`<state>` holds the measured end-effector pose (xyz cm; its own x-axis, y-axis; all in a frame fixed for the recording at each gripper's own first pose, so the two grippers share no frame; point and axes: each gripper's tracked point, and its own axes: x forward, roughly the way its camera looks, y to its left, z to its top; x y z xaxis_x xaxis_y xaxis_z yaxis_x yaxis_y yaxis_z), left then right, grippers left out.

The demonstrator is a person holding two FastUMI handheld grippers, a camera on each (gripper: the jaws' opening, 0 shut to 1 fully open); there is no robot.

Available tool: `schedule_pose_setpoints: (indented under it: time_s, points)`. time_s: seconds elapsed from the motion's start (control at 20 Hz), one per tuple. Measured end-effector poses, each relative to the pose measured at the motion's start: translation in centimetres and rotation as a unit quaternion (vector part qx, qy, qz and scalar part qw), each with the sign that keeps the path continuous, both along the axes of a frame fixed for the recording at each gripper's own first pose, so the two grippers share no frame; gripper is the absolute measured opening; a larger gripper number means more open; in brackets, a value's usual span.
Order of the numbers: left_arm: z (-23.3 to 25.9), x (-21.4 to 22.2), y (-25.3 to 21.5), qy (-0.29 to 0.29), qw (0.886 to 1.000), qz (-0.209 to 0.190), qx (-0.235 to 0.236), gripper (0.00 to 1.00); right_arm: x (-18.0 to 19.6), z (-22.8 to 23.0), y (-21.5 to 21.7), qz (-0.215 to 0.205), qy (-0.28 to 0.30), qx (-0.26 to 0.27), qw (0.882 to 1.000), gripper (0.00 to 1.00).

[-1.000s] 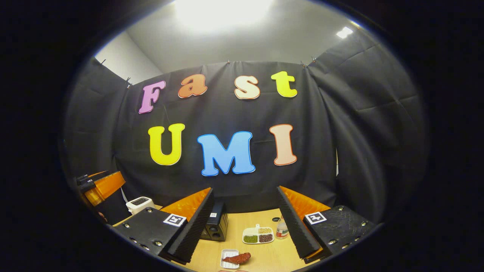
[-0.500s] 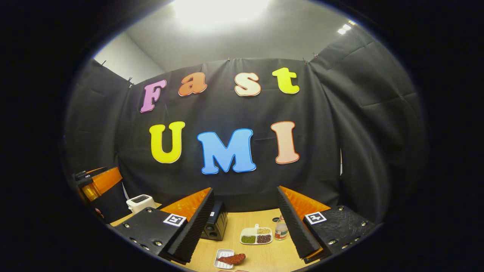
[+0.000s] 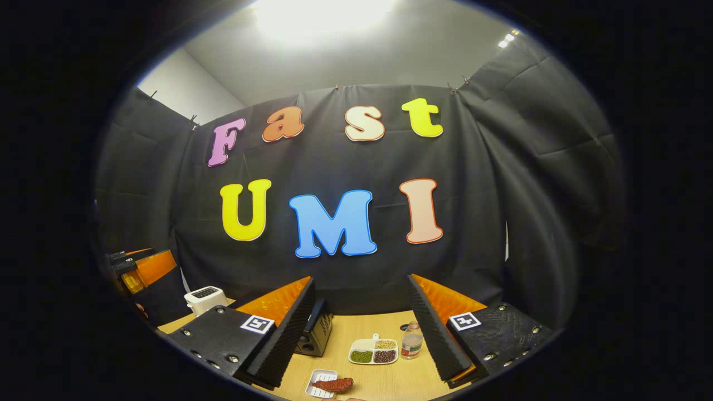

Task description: Open the electric oven with the left hand, put the food in, and close the electric oven.

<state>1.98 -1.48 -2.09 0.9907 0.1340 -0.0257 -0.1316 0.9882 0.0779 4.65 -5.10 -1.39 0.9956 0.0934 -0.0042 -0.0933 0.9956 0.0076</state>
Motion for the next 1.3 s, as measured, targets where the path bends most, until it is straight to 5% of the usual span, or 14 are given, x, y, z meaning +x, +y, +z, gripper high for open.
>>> schedule_pose_setpoints:
  time_s: [0.2,0.4,0.7,0.8,1.3]
  points:
    - [-3.9,1.7,1.2,0.044,0.999,0.000,-0.001,1.00,1.3,-2.5,0.7,0.002,0.031,0.009,0.999,0.98]
    - [-9.5,5.4,3.6,0.105,0.994,-0.014,-0.017,1.00,2.3,-4.0,0.8,-0.039,0.052,0.006,0.998,0.98]
    - [-19.4,11.4,8.0,0.204,0.977,0.000,-0.056,0.92,2.8,-4.6,0.8,-0.076,0.060,-0.005,0.995,0.98]
    - [-22.6,13.0,8.7,0.235,0.970,-0.002,-0.056,1.00,3.0,-4.7,0.3,-0.086,0.061,-0.007,0.994,0.98]
    - [-32.3,17.7,11.3,0.313,0.949,-0.002,-0.039,1.00,4.0,-5.4,-0.3,-0.110,0.072,-0.015,0.991,0.98]
